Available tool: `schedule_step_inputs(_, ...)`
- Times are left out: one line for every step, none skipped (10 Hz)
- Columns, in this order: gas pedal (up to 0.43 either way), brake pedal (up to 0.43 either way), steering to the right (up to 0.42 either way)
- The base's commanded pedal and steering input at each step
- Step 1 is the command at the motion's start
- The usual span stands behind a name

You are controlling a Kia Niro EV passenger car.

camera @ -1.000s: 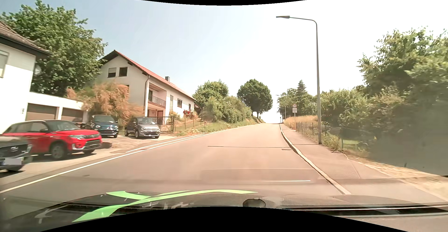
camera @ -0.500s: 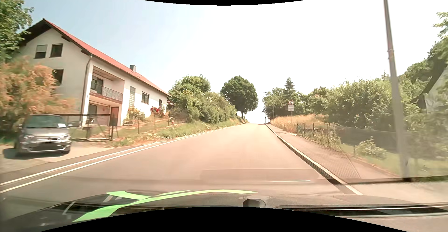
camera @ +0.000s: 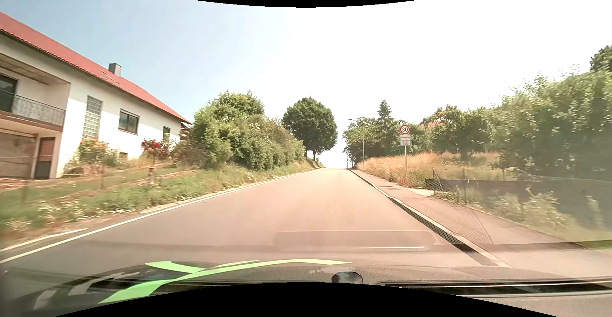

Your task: Follow the waypoints while adhering to traffic rules and regulations

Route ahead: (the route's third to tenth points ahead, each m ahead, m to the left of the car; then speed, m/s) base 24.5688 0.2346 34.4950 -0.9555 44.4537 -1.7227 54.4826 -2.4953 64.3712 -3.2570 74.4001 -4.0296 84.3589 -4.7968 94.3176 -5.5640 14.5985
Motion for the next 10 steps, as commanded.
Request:
schedule_step_inputs(0.39, 0.0, 0.027)
schedule_step_inputs(0.39, 0.0, 0.027)
schedule_step_inputs(0.39, 0.0, 0.026)
schedule_step_inputs(0.39, 0.0, 0.024)
schedule_step_inputs(0.39, 0.0, 0.021)
schedule_step_inputs(0.37, 0.0, 0.018)
schedule_step_inputs(0.37, 0.0, 0.016)
schedule_step_inputs(0.37, 0.0, 0.012)
schedule_step_inputs(0.37, 0.0, 0.011)
schedule_step_inputs(0.37, 0.0, 0.01)
